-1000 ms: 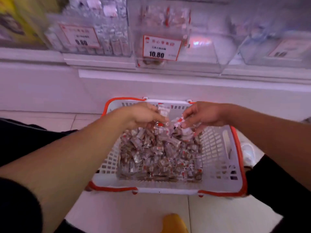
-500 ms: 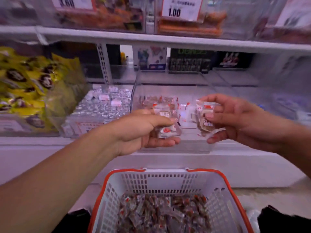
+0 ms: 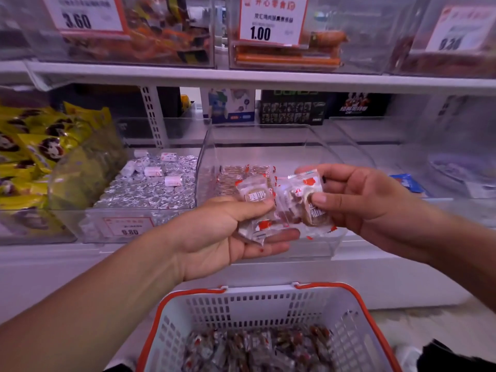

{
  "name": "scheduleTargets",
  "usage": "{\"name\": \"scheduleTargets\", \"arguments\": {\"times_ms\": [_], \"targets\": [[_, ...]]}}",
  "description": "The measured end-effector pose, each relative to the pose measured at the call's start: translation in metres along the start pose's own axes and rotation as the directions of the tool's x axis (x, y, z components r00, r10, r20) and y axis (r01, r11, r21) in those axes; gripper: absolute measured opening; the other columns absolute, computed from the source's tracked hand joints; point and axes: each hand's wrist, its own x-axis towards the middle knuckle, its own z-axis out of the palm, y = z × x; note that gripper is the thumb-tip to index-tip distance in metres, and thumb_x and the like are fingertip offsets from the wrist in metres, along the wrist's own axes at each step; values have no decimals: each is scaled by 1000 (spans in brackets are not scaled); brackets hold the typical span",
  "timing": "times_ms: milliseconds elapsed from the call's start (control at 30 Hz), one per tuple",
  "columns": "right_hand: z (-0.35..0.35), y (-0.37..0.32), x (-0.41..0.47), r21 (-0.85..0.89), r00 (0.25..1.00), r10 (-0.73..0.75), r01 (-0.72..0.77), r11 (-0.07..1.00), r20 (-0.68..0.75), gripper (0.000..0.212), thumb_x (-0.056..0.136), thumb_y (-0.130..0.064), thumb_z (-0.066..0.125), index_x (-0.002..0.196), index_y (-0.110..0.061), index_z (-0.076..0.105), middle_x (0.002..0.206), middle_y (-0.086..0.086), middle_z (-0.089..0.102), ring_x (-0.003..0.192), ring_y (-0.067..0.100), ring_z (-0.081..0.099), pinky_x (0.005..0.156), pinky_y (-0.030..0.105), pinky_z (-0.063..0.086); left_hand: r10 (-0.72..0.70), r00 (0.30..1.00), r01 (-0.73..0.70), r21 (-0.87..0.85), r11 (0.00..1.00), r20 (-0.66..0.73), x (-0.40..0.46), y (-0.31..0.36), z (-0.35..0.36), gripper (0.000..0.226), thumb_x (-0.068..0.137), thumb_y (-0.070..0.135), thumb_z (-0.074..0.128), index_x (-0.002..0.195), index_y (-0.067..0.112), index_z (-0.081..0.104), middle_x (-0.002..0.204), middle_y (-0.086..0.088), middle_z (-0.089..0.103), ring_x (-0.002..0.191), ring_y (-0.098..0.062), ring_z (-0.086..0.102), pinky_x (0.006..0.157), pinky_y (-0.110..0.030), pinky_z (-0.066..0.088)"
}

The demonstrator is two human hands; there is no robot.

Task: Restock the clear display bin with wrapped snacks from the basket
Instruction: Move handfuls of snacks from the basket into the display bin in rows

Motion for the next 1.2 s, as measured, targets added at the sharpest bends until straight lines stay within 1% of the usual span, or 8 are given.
{"name": "scheduleTargets", "arguments": {"times_ms": [133, 267, 400, 567, 767, 867, 1033, 1200], "targets": [[-2, -3, -1, -104, 1000, -22, 20, 994, -14, 41, 77, -6, 68, 119, -10, 66, 106, 19, 72, 89, 24, 71, 76, 30, 59, -34, 999, 34, -2, 999, 2, -2, 5, 0, 39, 81, 13, 62, 118, 3, 66, 110, -14, 72, 89, -25, 74, 74, -54, 59], [-2, -6, -3, -242, 998, -31, 43, 969, 54, 39, 82, -1, 64, 121, -6, 64, 105, 20, 72, 92, 25, 70, 78, 28, 58, -90, 995, 90, 4, 996, 42, -1, 4, 4, 50, 84, 29, 62, 126, 3, 61, 98, -12, 70, 80, -22, 68, 70, -46, 61], [6, -8, -6, -368, 990, -34, 82, 926, 134, 43, 85, 0, 63, 126, -14, 64, 92, 3, 71, 82, 13, 65, 75, 22, 54, -130, 966, 104, 124, 987, 223, -4, 3, 3, 43, 91, 39, 55, 126, 16, 65, 119, -11, 69, 102, -22, 67, 82, -41, 60], [15, 1, -3, -105, 997, -80, 81, 991, 12, 39, 79, -4, 67, 117, -11, 66, 99, 4, 71, 82, 15, 66, 70, 21, 55, -147, 969, 133, 84, 988, 198, -5, -1, 3, 31, 84, 23, 68, 110, 6, 73, 119, -22, 68, 109, -35, 67, 66, -34, 62], [16, 5, -1, 59, 988, 9, 0, 998, -153, 30, 66, -11, 77, 91, -16, 63, 80, 6, 72, 68, 11, 65, 58, 19, 49, -122, 988, 112, 107, 988, 93, -3, -3, 7, 53, 78, 41, 67, 119, 8, 68, 117, -14, 71, 100, -31, 72, 57, -34, 61], [20, 6, -1, 162, 989, 32, -9, 987, -142, 39, 67, -8, 76, 104, -13, 65, 80, 6, 70, 64, 11, 64, 53, 19, 52, -90, 993, 84, 80, 993, 73, 1, -5, 10, 54, 71, 49, 68, 107, 10, 74, 107, -11, 74, 92, -27, 74, 60, -35, 61], [28, 13, -1, -171, 962, -163, 126, 977, -219, 40, 64, -6, 81, 102, -9, 70, 94, 8, 73, 74, 19, 69, 65, 25, 56, -18, 994, 8, 91, 996, 111, 2, -4, 8, 33, 70, 30, 76, 97, 12, 78, 105, -13, 74, 99, -30, 72, 64, -28, 60], [26, 17, 3, -459, 965, -243, 170, 872, -103, 48, 64, -13, 84, 109, -18, 69, 113, -5, 69, 103, 12, 64, 83, 40, 58, 3, 994, -44, 385, 922, 106, -2, -3, 5, 30, 69, 5, 81, 96, 14, 70, 89, -5, 73, 85, -17, 74, 55, -21, 56]]}}
